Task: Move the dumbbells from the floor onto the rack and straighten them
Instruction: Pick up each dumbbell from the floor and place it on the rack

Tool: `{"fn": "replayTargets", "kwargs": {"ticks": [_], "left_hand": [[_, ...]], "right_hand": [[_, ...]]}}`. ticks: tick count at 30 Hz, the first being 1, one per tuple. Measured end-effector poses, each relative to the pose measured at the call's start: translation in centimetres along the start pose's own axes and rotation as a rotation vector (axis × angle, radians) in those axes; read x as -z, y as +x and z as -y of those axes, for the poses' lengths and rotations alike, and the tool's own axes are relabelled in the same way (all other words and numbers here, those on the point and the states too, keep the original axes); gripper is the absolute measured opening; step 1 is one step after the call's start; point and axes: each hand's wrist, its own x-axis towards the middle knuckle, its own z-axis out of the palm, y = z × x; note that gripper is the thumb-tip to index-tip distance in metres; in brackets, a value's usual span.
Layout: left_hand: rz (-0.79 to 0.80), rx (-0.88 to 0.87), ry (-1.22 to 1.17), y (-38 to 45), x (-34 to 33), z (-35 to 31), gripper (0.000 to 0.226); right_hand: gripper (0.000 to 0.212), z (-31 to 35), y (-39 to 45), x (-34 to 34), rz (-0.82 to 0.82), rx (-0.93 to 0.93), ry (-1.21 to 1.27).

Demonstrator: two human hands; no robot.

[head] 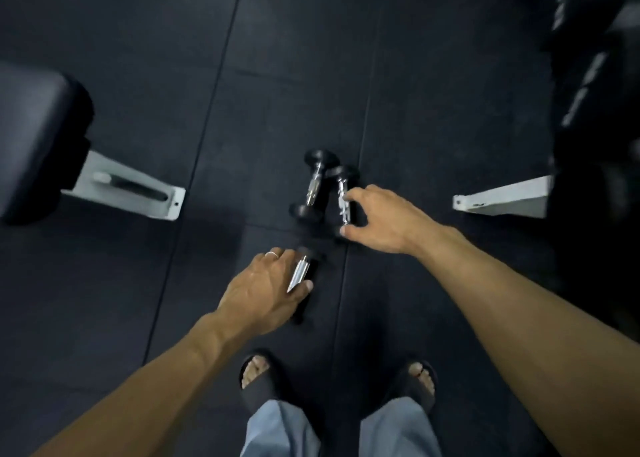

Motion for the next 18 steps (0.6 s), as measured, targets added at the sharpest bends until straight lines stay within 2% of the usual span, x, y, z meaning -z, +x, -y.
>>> {"fn": "replayTargets", "kwargs": {"ticks": [4, 9, 13, 16, 18], "left_hand": [[0.030, 0.088, -0.045, 4.0, -6.8, 6.1, 0.042], [0.014, 0.197, -0.149, 10.0, -16.3, 12.0, 0.049], [-0.006, 0.302, -0.248, 13.5, -21.9, 14.3, 0.054], [-0.004, 0.314, -0.292, 15.6, -24.6, 15.4, 0.053], [-0.001, 0.314, -0.301, 16.5, -25.8, 15.9, 0.051]], "right_hand": [[0.069, -0.9, 6.8, -8.9, 0.084, -0.016, 0.080], [0.074, -3.2, 14.6, -18.9, 0.131, -0.003, 0.061], [0.073, -5.4, 18.6, -24.1, 0.178, 0.009, 0.042], [0.059, -6.8, 20.5, -26.4, 0.191, 0.013, 0.061], [0.059, -7.6, 21.2, -27.6, 0.163, 0.007, 0.107]]}}
